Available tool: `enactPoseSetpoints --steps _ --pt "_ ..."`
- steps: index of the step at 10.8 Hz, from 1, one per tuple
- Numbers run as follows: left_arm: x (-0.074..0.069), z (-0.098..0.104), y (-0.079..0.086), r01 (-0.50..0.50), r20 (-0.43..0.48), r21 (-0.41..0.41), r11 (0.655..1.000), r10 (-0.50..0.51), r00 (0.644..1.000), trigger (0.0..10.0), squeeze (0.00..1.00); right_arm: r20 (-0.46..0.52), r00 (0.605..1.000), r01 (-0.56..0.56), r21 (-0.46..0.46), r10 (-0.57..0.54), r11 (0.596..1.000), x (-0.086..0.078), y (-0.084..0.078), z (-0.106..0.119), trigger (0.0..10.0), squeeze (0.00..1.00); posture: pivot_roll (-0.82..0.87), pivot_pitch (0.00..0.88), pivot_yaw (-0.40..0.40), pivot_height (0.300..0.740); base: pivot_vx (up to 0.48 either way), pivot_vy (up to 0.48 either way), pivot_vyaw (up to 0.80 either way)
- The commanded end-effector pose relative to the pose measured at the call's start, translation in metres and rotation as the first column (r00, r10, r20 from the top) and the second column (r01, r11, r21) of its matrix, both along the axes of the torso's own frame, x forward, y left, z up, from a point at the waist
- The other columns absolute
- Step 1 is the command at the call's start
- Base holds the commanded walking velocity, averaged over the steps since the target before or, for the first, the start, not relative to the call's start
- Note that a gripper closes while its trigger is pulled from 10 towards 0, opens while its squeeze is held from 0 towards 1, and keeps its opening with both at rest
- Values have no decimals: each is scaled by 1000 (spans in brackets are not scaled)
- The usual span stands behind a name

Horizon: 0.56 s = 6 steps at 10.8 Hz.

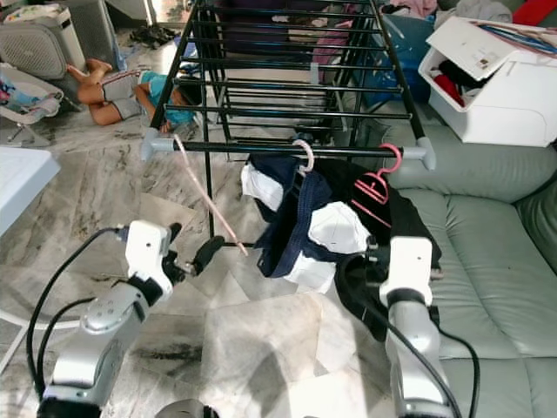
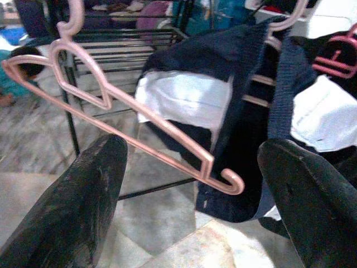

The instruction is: Hang hanger

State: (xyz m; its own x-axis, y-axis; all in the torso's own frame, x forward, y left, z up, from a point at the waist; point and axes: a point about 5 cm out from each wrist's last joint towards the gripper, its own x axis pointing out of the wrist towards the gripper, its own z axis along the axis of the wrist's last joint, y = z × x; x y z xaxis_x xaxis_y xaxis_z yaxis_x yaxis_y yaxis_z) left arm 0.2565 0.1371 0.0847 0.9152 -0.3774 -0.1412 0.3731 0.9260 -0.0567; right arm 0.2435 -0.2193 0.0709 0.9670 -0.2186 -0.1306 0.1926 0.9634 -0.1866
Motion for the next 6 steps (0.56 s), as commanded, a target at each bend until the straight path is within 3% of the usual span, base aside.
enactPoseSetpoints --steps 1,2,6 --pt "0 -1 9 -54 10 17 998 54 999 10000 0 16 1000 -12 17 12 1000 -1 0 5 10000 0 34 0 -21 740 0 0 0" --pt "-1 -2 19 -114 23 41 993 113 993 10000 0 6 1000 -10 47 10 999 -8 -4 2 10000 0 34 0 -16 740 0 0 0" --pt "-12 -10 30 -126 3 81 989 126 992 10000 0 -27 1000 -3 97 5 995 -16 -6 -7 10000 0 39 0 -6 740 0 0 0"
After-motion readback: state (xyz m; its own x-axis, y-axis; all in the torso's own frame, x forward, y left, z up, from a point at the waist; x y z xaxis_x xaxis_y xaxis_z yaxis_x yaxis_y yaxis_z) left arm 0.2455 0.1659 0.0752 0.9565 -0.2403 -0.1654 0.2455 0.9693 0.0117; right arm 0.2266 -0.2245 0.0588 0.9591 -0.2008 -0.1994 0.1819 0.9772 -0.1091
